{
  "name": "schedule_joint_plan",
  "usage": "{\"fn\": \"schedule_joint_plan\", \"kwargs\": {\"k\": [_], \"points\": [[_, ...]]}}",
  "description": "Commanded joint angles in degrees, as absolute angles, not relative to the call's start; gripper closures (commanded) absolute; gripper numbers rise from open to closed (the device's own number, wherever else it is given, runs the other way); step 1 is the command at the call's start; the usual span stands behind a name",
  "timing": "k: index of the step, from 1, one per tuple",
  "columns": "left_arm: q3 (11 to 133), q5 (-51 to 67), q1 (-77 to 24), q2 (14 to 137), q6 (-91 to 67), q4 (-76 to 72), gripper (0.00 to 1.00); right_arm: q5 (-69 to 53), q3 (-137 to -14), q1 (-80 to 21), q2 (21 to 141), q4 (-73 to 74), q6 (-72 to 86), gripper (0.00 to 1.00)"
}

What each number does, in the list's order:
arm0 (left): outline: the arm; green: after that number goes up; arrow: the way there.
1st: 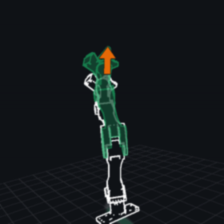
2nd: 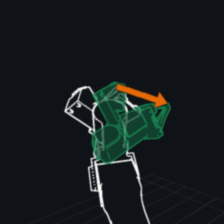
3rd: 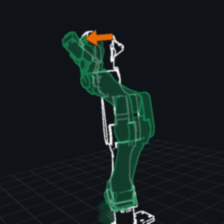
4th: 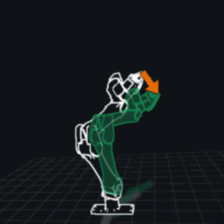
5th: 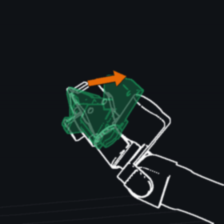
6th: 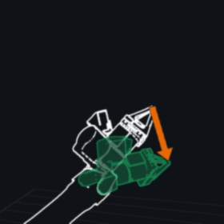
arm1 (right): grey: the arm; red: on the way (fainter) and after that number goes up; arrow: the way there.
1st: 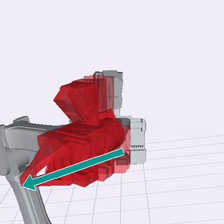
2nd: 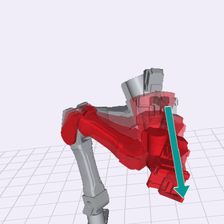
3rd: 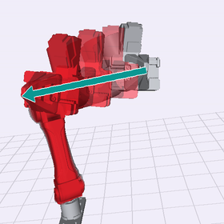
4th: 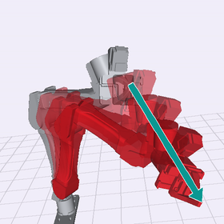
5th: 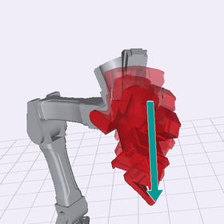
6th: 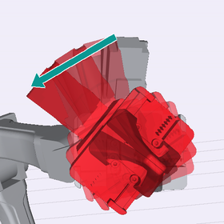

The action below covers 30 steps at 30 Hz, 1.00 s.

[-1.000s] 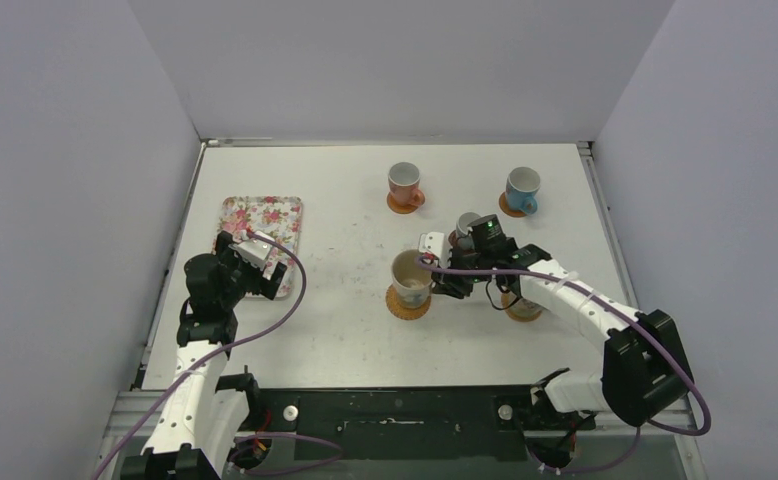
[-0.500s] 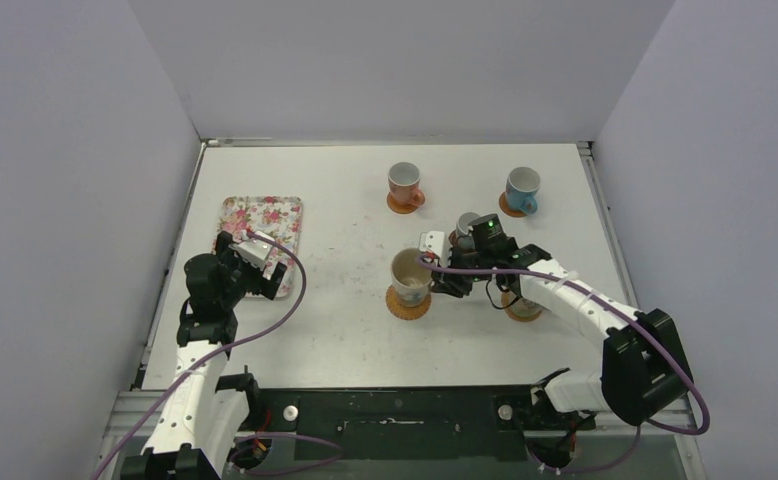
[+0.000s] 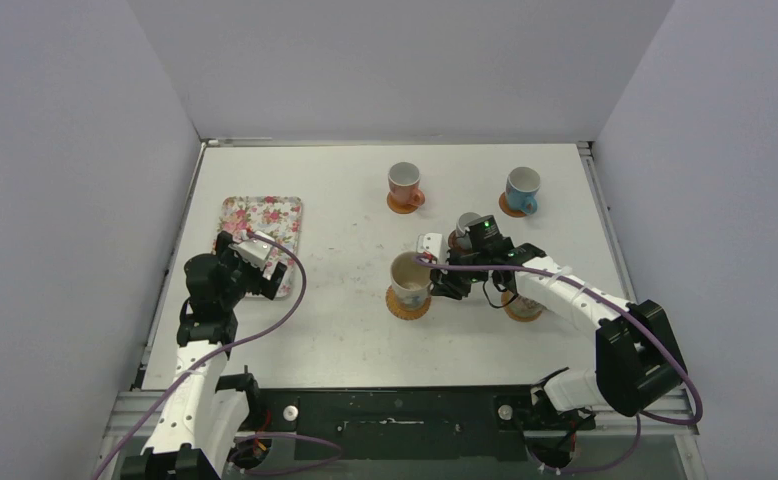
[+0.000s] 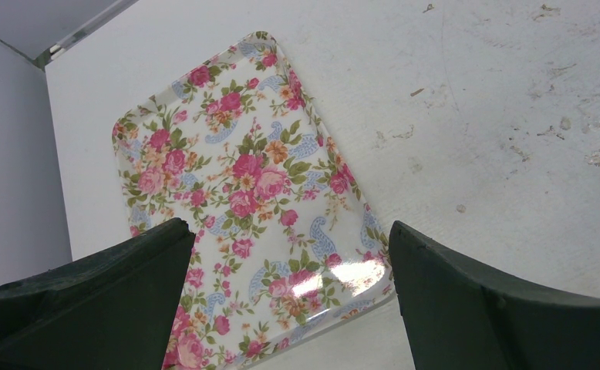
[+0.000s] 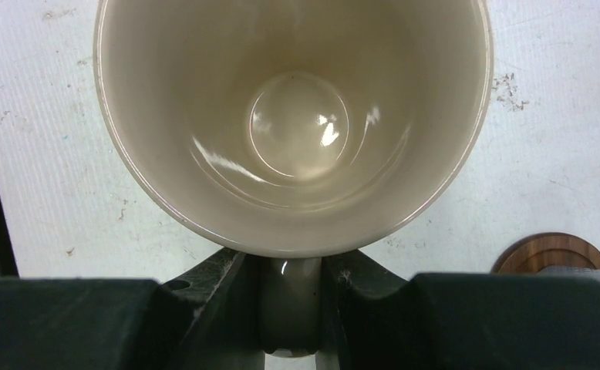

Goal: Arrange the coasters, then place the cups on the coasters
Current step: Place the cup on the coaster.

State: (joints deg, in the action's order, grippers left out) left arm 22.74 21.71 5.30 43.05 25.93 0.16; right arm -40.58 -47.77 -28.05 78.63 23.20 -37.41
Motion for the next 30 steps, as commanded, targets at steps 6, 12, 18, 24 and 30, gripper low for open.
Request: {"fn": "schedule_joint_plan", "kwargs": {"k": [6, 12, 18, 24, 30], "points": [[22.5, 23.2, 5.1, 42.9, 26.2, -1.9, 0.03, -45.5, -48.6, -27.8, 77.1, 16.7, -38.5, 1.0], [22.5, 23.2, 5.2, 42.9, 26.2, -1.8, 0.03, -45.8, -48.7, -27.7, 77.4, 17.0, -38.7, 1.0], [22.5, 23.2, 5.2, 42.9, 26.2, -1.8, 0.03, -45.9, -48.9, -27.7, 77.9, 17.3, -38.8, 1.0], [22.5, 23.2, 5.1, 42.7, 26.2, -1.8, 0.03, -46.1, -49.2, -27.8, 78.5, 18.1, -39.2, 0.99], [22.5, 23.2, 5.2, 42.8, 26.2, -1.8, 0.03, -45.9, -49.3, -28.1, 78.6, 18.1, -39.3, 0.95]]}}
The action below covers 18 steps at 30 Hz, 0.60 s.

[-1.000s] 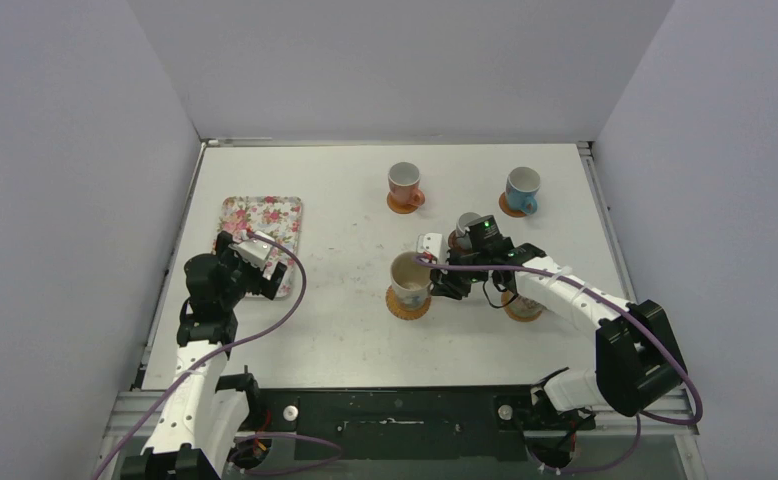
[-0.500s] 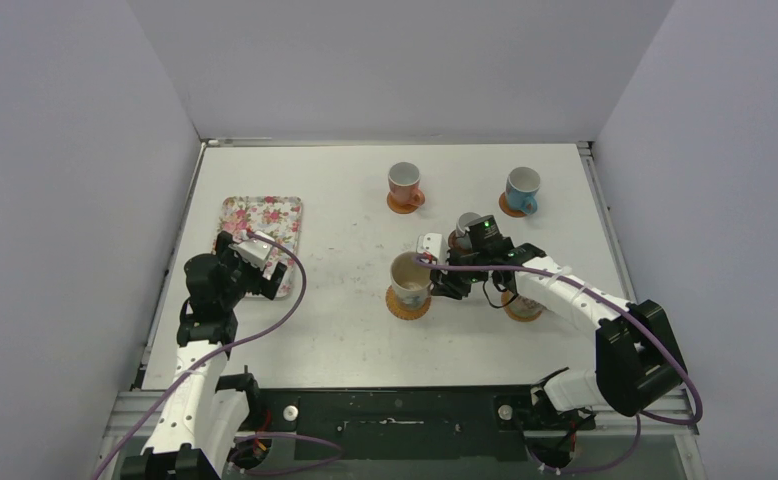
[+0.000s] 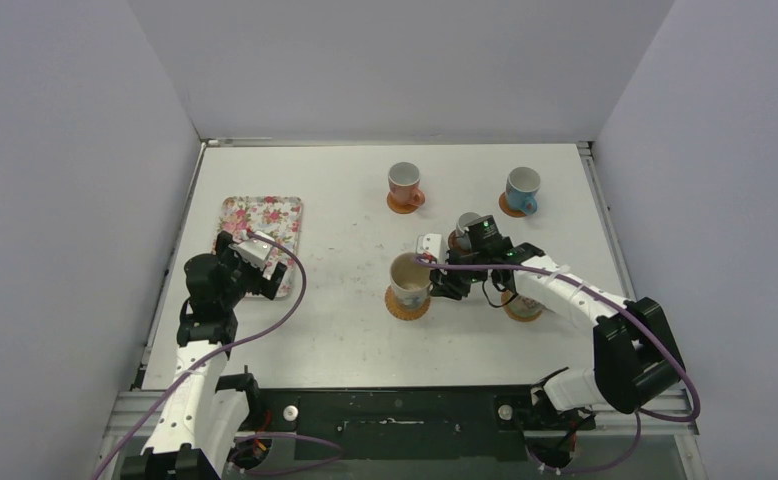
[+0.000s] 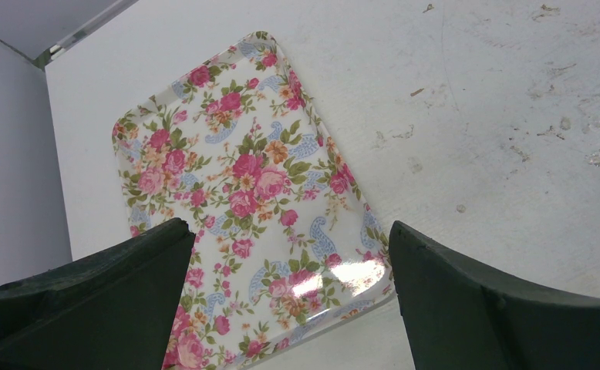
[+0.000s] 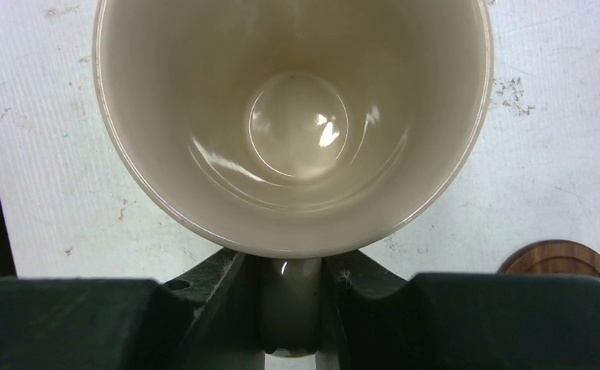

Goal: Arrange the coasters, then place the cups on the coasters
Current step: Place the cup on the coaster.

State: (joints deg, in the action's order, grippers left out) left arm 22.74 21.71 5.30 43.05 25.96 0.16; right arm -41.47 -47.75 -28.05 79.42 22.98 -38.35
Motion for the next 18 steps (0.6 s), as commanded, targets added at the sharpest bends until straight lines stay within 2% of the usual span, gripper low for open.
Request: {"fn": "schedule_joint_plan", "kwargs": {"k": [1, 10, 13, 18], "points": [[22.5, 23.2, 5.2, 42.8, 26.2, -1.8, 0.03, -45.8, -49.3, -28.1, 78.6, 18.1, -39.2, 0.94], [22.5, 23.2, 5.1, 42.9, 26.3, -1.8, 0.03, -45.6, -49.4, -28.2, 78.3, 18.4, -39.3, 0.83], [22.5, 23.2, 5.2, 42.8, 26.3, -1.8, 0.03, -45.6, -49.5, -28.2, 78.1, 18.8, -39.4, 0.77], [22.6, 23.2, 5.2, 42.8, 26.2, -1.7, 0.03, -45.6, -50.1, -28.2, 78.0, 19.9, -39.9, 0.59]]}}
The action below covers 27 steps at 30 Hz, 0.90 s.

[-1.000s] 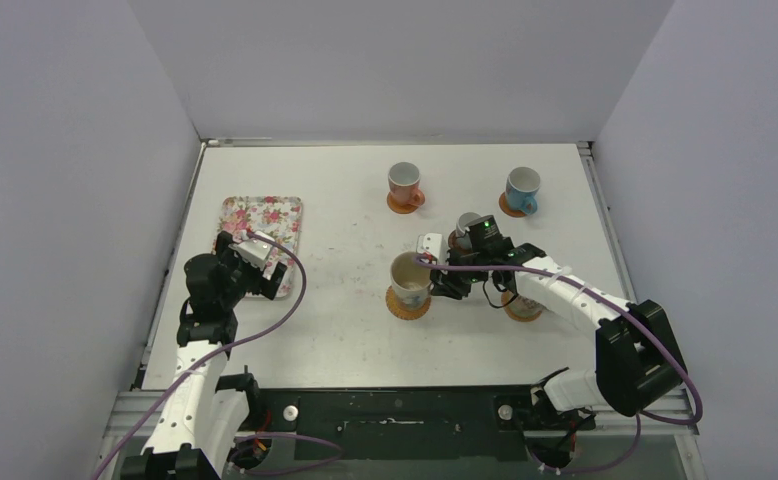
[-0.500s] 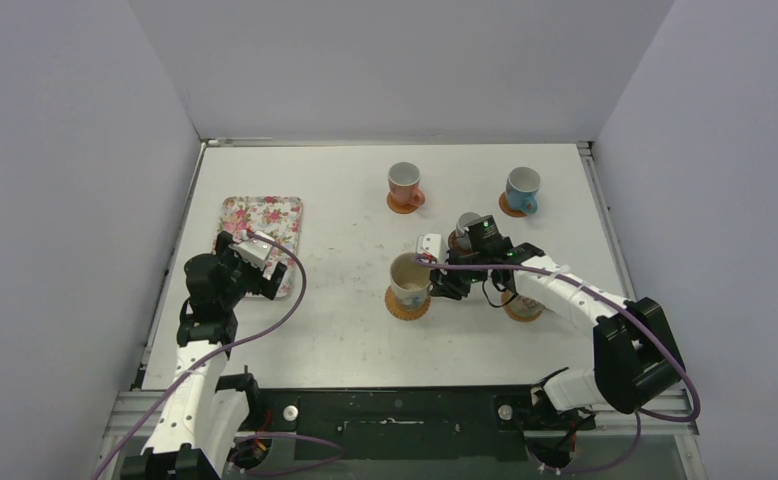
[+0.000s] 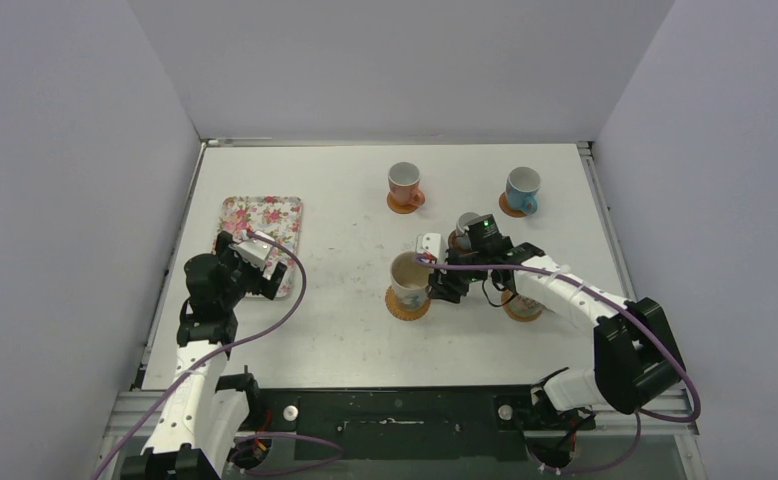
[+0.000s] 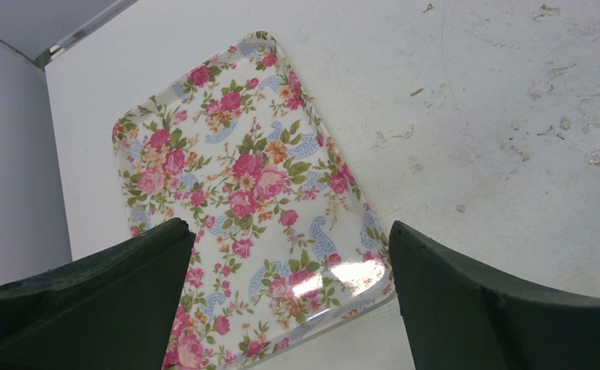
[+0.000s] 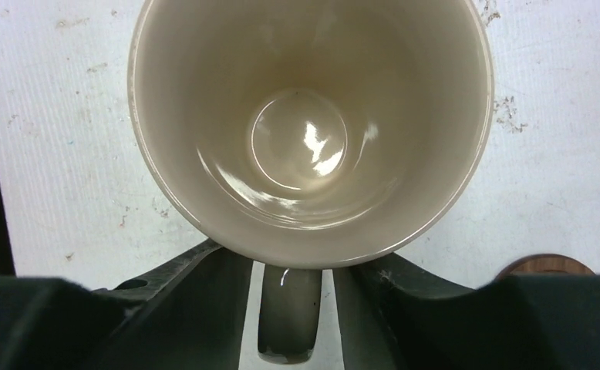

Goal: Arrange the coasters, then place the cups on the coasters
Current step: Place the cup on the coaster, then reset both arms

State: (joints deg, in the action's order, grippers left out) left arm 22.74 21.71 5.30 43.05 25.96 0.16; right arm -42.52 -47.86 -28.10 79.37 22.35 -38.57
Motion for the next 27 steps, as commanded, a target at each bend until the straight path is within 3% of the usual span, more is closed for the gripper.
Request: {"fn": "schedule_joint_plan", "kwargs": {"k": [1, 15, 27], "points": [[22.6, 23.2, 5.2, 42.7, 26.3, -1.7, 0.03, -45.6, -50.2, -28.2, 77.9, 20.1, -40.0, 0.56], [22.6, 23.2, 5.2, 42.8, 26.3, -1.8, 0.03, -45.3, -53.1, -26.7, 75.0, 26.5, -42.3, 0.01], [22.7, 23.2, 5.2, 42.7, 26.1, -1.6, 0.03, -34.6, -57.1, -23.9, 60.6, 33.9, -37.7, 0.0]]}}
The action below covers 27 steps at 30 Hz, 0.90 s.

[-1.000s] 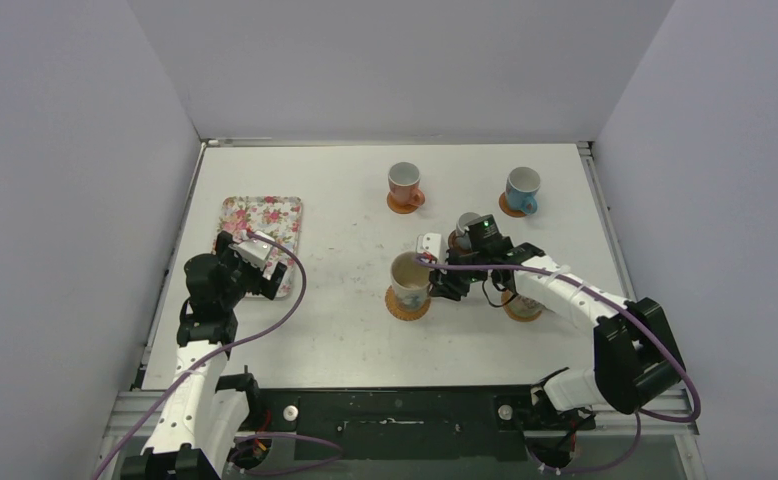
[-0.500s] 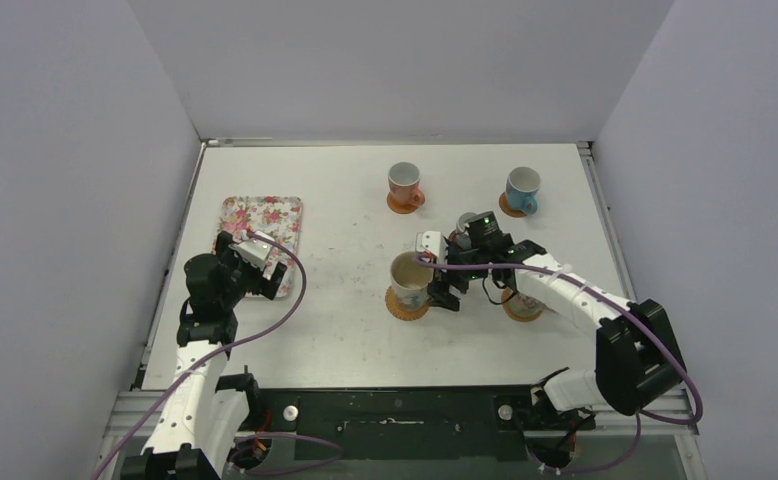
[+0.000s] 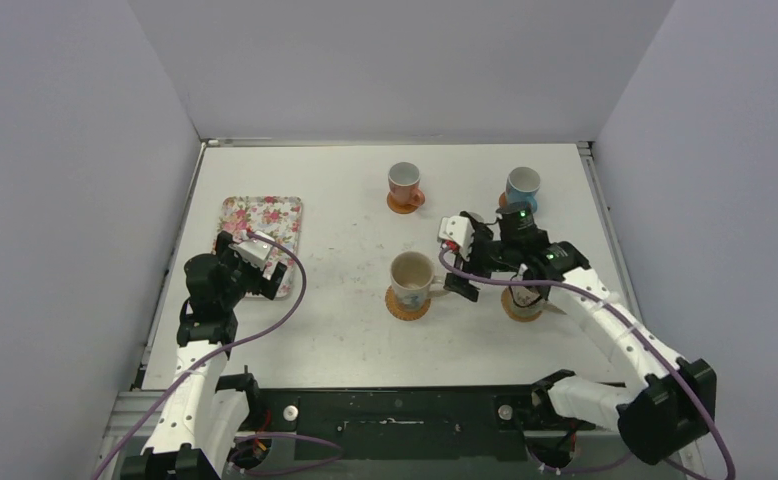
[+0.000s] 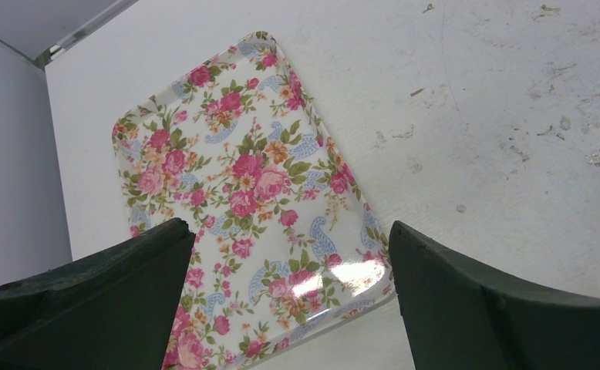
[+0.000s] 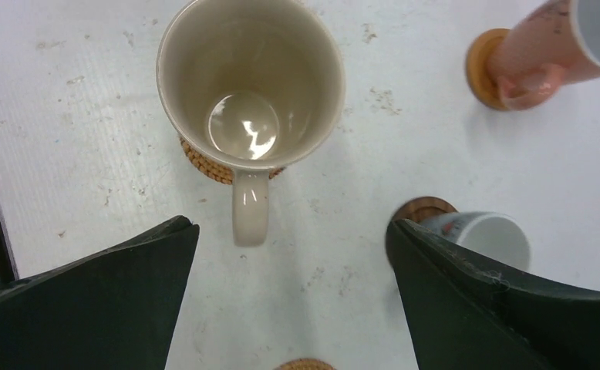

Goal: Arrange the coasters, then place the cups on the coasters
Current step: Reset both arms

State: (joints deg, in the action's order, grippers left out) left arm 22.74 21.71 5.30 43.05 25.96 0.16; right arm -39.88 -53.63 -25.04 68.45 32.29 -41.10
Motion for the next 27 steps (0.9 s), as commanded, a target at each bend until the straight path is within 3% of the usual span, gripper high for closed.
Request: {"fn": "schedule_joint_plan", "kwargs": {"k": [1, 13, 17, 27], "points": [[22.7, 23.2, 5.2, 42.6, 26.2, -1.6, 0.03, -32.0, -57.0, -23.8, 57.4, 33.6, -36.4, 0.0], [22.9, 25.2, 5.2, 42.3, 25.9, -1.0, 0.03, 8.6, -53.2, -23.6, 29.1, 31.3, -22.6, 0.0], [23.1, 25.5, 5.1, 42.7, 25.8, -1.0, 0.03, 19.2, -53.2, -28.8, 23.6, 34.8, -21.2, 0.0], [23.8, 26.4, 5.2, 36.9, 26.4, 2.9, 0.03, 12.7, -46.5, -26.7, 10.8, 37.1, -24.1, 0.0]]}}
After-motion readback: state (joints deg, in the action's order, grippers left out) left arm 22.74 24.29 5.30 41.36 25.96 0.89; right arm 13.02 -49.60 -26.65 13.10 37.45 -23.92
